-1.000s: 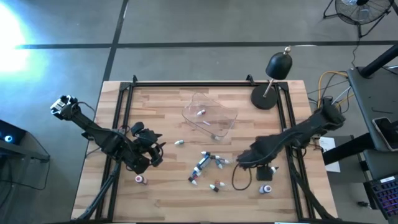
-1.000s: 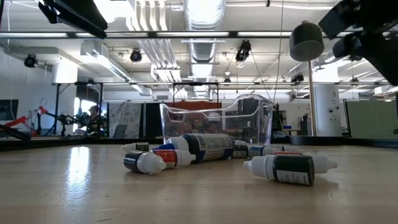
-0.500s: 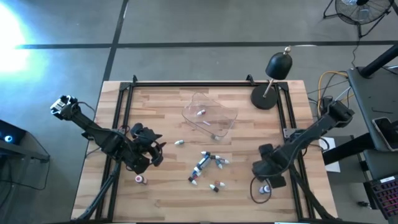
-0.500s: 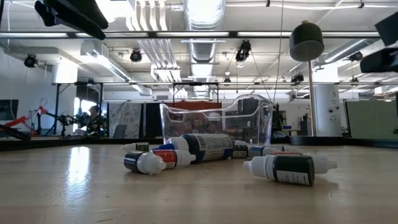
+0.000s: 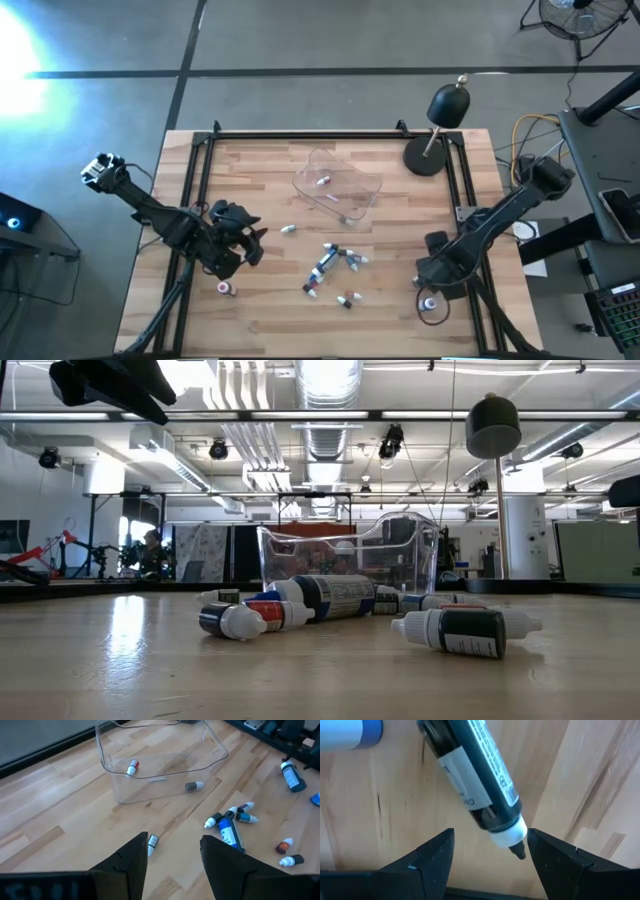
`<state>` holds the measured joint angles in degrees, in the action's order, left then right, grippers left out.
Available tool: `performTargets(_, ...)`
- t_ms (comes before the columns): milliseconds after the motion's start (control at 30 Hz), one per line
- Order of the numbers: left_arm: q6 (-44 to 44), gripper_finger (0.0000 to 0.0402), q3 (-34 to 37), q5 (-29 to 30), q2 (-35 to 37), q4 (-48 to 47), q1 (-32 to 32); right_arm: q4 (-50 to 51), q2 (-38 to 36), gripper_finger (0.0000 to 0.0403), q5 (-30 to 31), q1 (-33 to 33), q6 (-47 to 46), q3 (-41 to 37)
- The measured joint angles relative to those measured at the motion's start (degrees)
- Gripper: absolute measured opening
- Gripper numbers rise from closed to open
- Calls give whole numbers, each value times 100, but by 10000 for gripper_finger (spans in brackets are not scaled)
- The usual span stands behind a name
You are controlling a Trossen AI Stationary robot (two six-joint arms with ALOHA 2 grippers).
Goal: Pick & Place food coloring
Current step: Adjust the large black food coloring bottle
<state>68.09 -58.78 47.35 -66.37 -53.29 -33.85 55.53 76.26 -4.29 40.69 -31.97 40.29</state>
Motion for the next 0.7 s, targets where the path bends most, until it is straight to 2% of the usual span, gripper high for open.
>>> performTargets(200, 126, 156, 0, 26, 0, 65, -2, -155, -239, 244, 18, 33, -115, -272)
performTargets(467, 145, 156, 0, 30, 0, 246, -2, -716, -135, 244, 196, 31, 286, -545)
performTargets(700, 259, 156, 0, 28, 0, 331, -2, -846, -10, 235, 153, 31, 215, -771)
